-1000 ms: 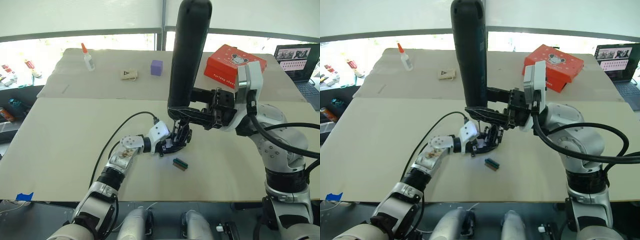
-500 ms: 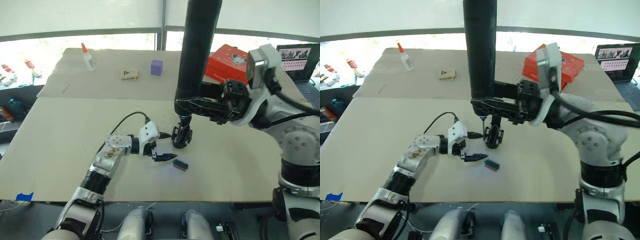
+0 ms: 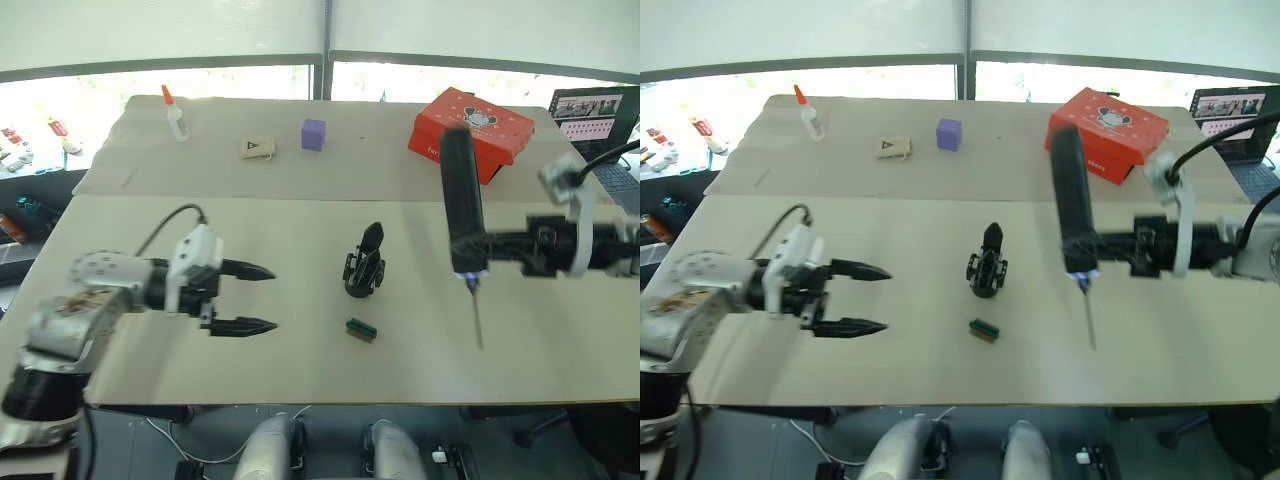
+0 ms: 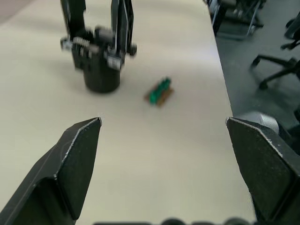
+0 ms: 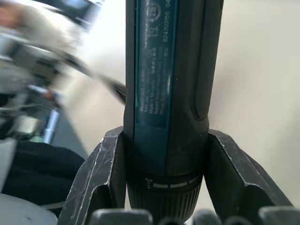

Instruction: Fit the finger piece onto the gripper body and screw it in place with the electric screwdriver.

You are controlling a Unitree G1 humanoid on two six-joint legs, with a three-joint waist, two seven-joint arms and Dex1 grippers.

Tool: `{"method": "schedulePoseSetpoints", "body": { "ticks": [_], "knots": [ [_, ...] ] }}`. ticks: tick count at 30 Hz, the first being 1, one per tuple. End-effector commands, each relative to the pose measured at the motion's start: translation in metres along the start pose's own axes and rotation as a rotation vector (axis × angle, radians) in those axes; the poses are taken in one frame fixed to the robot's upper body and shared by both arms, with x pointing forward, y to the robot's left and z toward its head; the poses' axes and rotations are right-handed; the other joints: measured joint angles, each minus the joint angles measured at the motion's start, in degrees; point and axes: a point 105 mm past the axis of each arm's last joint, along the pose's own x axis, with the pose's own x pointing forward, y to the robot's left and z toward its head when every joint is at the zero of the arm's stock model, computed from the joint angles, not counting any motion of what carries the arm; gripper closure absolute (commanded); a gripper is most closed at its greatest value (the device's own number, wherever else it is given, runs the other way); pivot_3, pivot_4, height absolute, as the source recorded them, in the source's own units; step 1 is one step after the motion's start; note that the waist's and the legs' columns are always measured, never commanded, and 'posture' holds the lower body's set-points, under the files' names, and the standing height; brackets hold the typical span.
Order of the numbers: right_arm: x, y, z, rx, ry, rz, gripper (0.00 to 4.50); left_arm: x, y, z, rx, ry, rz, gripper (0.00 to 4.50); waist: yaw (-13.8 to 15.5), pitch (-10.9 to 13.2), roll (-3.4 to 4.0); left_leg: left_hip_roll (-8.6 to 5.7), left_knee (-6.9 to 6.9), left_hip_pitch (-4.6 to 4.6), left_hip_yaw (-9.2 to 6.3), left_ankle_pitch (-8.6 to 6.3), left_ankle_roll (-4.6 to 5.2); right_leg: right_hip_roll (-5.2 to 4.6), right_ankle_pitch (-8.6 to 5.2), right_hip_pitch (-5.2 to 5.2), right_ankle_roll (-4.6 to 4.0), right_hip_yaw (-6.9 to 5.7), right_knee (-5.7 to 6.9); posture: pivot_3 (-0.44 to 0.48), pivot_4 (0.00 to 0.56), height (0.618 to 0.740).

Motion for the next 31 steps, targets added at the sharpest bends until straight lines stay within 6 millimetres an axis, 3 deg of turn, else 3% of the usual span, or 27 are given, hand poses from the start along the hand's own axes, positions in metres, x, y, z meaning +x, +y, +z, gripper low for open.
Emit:
{"method": "schedulePoseSetpoints", "body": {
  "ticks": [1,3,7,9,11,13,14,16,20,23,31],
  "knots": [
    [0.000,-0.021,-0.002,0.079,0.038,-0.074,2.58,-0.002,-0.010,0.012,0.050,-0.019,-0.021,0.00,-0.16,0.06,0.10,0.00,-0.01,0.00,0.00,0.00,0.00,0.00,0.01,-0.01,0.00,0.02,0.02,0.000,0.150,0.740],
    [0.001,-0.033,-0.006,0.105,0.061,-0.108,2.58,-0.002,-0.011,0.013,0.047,-0.021,-0.022,0.00,-0.34,0.24,0.39,0.01,-0.03,0.00,0.01,0.02,-0.04,0.02,0.01,-0.09,0.00,0.08,0.10,0.000,0.150,0.740],
    [0.006,-0.080,-0.025,0.104,0.167,-0.286,2.58,-0.005,-0.006,0.006,0.031,-0.004,0.036,0.00,-0.62,0.32,0.51,0.02,-0.17,-0.01,0.09,0.12,-0.18,0.17,-0.03,-0.17,-0.06,0.08,0.11,0.000,0.150,0.740],
    [0.001,-0.085,-0.021,0.031,0.178,-0.290,1.55,-0.007,-0.003,0.001,0.018,0.010,0.064,0.00,-0.75,0.32,0.50,0.02,-0.21,0.01,0.11,0.14,-0.22,0.24,-0.04,-0.14,-0.06,0.08,0.08,0.000,0.150,0.740],
    [-0.009,-0.080,-0.013,-0.068,0.164,-0.232,0.86,-0.011,-0.002,-0.003,-0.004,0.019,0.075,0.00,-0.84,0.33,0.48,0.02,-0.16,0.04,0.12,0.14,-0.22,0.26,-0.04,-0.07,-0.04,0.08,0.06,0.000,0.150,0.740],
    [-0.026,-0.077,-0.014,-0.379,0.224,-0.173,0.15,-0.017,-0.003,-0.009,-0.044,0.046,0.084,0.00,-0.35,0.34,0.51,0.00,-0.15,0.03,0.12,0.14,-0.21,0.24,-0.05,-0.07,-0.01,0.08,0.06,0.000,0.150,0.740],
    [-0.037,-0.075,-0.014,-0.508,0.227,-0.138,0.05,-0.023,-0.005,-0.013,-0.079,0.067,0.081,0.00,-0.18,0.35,0.51,0.00,-0.15,0.03,0.11,0.14,-0.21,0.24,-0.07,-0.08,0.02,0.07,0.05,0.000,0.150,0.740],
    [-0.050,-0.077,-0.012,-0.619,0.219,-0.139,0.05,-0.029,-0.009,-0.015,-0.123,0.088,0.066,0.00,-0.27,0.36,0.53,0.00,-0.18,0.03,0.12,0.14,-0.22,0.25,-0.09,-0.14,0.05,0.09,0.06,0.000,0.150,0.740],
    [-0.080,-0.066,0.012,-0.699,0.089,-0.172,0.05,-0.054,-0.013,-0.021,-0.139,0.164,0.082,0.00,-1.36,0.46,0.67,0.04,-0.18,0.08,0.19,0.18,-0.30,0.26,-0.11,-0.13,0.01,0.13,0.08,0.000,0.150,0.740],
    [-0.099,-0.064,0.019,-0.730,0.082,-0.236,0.05,-0.074,-0.003,-0.022,-0.080,0.223,0.122,0.00,-1.56,0.50,0.74,0.06,-0.25,0.21,0.19,0.23,-0.39,0.25,-0.20,-0.11,-0.13,0.12,0.18,0.000,0.150,0.740],
    [-0.099,-0.080,0.008,-0.732,0.075,-0.281,0.05,-0.062,0.016,-0.015,-0.035,0.153,0.143,0.00,-1.48,0.51,0.72,0.13,-0.41,0.44,0.23,0.24,-0.51,0.27,-0.29,0.00,-0.28,0.14,0.27,0.000,0.150,0.740]
  ]
}}
